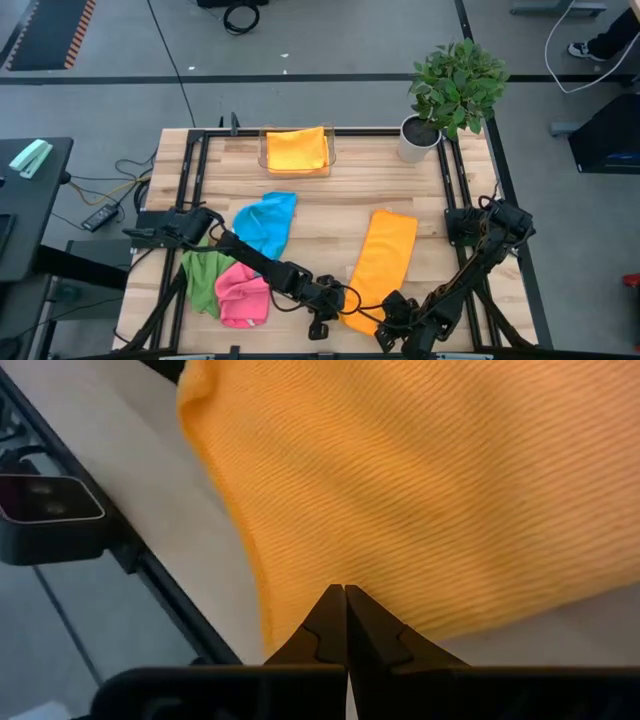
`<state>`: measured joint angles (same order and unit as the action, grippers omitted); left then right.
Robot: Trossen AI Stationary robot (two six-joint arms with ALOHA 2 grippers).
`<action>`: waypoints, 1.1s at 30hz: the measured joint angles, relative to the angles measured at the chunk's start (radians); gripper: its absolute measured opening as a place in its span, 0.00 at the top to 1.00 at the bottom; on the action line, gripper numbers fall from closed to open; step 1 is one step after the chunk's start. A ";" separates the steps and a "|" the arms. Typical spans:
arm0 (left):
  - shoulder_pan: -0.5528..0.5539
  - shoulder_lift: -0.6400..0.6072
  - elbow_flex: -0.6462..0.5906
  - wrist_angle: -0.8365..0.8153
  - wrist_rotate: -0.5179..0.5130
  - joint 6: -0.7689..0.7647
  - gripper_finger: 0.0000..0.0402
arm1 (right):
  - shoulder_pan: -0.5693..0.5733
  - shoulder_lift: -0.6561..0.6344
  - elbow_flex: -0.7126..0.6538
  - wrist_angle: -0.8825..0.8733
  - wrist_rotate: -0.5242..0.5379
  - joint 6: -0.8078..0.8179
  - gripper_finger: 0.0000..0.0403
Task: Fold microfiber towels
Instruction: Fold the orange microfiber towel
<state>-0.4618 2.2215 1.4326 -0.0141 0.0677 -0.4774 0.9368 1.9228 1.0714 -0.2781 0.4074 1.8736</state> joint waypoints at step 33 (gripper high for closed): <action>-0.072 0.000 0.000 -0.002 0.026 -0.151 0.97 | -0.051 -0.406 -0.095 -0.656 0.096 0.118 0.99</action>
<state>-0.5341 2.2215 1.4322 -0.0158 0.0940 -0.6281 0.8859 1.5172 0.9760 -0.9339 0.5030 1.9917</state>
